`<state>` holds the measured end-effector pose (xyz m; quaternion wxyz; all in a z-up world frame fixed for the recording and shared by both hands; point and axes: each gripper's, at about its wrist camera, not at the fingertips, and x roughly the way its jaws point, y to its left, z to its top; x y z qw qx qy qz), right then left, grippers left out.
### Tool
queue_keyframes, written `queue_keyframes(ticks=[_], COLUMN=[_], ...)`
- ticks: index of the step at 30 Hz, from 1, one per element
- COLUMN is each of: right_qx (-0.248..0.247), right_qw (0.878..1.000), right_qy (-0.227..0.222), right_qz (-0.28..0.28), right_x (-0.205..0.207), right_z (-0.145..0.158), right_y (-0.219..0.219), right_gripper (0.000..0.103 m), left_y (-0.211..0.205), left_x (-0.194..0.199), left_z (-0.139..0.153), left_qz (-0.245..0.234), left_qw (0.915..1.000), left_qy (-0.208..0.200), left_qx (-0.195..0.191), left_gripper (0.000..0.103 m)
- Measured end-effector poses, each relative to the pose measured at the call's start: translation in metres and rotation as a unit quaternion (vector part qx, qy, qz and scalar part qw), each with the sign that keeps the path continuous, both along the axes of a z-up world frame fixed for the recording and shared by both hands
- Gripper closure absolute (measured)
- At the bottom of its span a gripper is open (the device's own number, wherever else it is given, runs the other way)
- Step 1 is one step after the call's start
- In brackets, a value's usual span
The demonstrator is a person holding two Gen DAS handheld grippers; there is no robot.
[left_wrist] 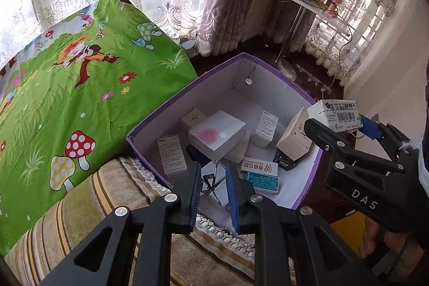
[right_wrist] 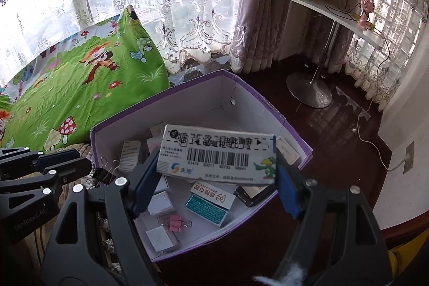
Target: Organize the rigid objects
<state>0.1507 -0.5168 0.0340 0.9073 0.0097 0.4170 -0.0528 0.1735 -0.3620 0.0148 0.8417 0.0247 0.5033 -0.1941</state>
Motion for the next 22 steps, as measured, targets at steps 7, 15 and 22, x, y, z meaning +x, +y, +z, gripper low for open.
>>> queue_keyframes(ticks=[7, 15, 22], right_qx=[0.002, -0.001, 0.002], right_qw=[1.0, 1.0, 1.0], right_qy=[0.007, 0.014, 0.017], right_qz=[0.01, -0.002, -0.005], right_x=[-0.012, -0.023, -0.023], right_z=[0.0, -0.003, -0.005], right_y=[0.002, -0.01, -0.013], right_gripper=[0.011, 0.011, 0.011], left_y=[0.007, -0.006, -0.013], left_x=[-0.019, -0.03, -0.033], left_z=[0.001, 0.004, 0.005], left_qz=[0.011, 0.009, -0.019], left_qw=[0.9996, 0.9997, 0.9997], left_qy=[0.019, 0.008, -0.003], left_qx=[-0.016, 0.02, 0.018], left_gripper=[0.037, 0.0, 0.0])
